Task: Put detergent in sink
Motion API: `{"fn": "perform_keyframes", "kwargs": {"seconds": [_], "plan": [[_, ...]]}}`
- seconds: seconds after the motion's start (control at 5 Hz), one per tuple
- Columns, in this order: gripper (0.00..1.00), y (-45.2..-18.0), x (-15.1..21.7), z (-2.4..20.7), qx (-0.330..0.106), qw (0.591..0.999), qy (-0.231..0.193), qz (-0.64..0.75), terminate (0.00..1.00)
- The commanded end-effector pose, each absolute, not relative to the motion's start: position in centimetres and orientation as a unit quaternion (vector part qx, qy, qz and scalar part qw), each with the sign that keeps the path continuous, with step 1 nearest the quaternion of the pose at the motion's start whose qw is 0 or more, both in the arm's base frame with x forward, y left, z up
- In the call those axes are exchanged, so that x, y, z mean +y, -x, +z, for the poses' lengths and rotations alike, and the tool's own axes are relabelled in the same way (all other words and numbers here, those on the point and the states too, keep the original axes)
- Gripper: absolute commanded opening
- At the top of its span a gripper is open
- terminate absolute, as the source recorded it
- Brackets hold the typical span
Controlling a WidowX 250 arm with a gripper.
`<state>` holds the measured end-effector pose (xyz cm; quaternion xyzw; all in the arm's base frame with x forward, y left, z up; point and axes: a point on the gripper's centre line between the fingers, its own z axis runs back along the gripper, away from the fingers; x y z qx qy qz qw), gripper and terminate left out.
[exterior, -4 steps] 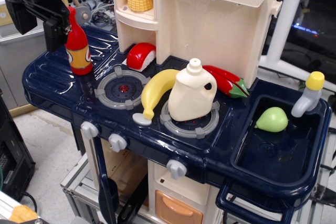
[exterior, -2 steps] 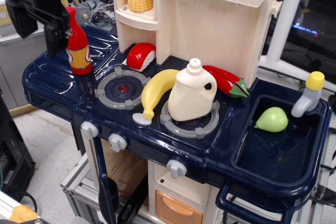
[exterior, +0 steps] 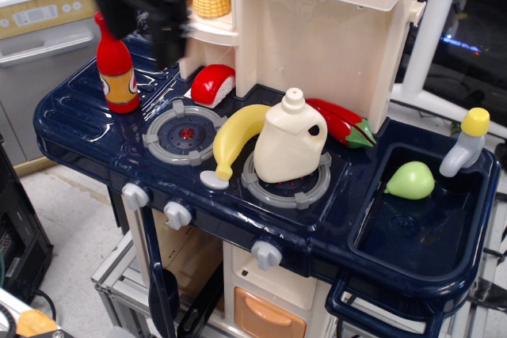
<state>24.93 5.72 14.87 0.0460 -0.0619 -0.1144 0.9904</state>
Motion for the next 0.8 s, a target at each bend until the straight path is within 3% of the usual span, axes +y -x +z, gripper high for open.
{"fn": "perform_keyframes", "kwargs": {"seconds": [0.0, 0.2, 0.6], "plan": [[1.00, -26.5, 0.6, 15.7, -0.106, 0.966, -0.076, -0.222, 0.00], [1.00, -26.9, -1.2, 15.7, -0.130, 0.960, -0.046, -0.244, 0.00], [1.00, -27.3, -2.5, 14.0, -0.167, 0.956, -0.035, -0.238, 0.00]]}}
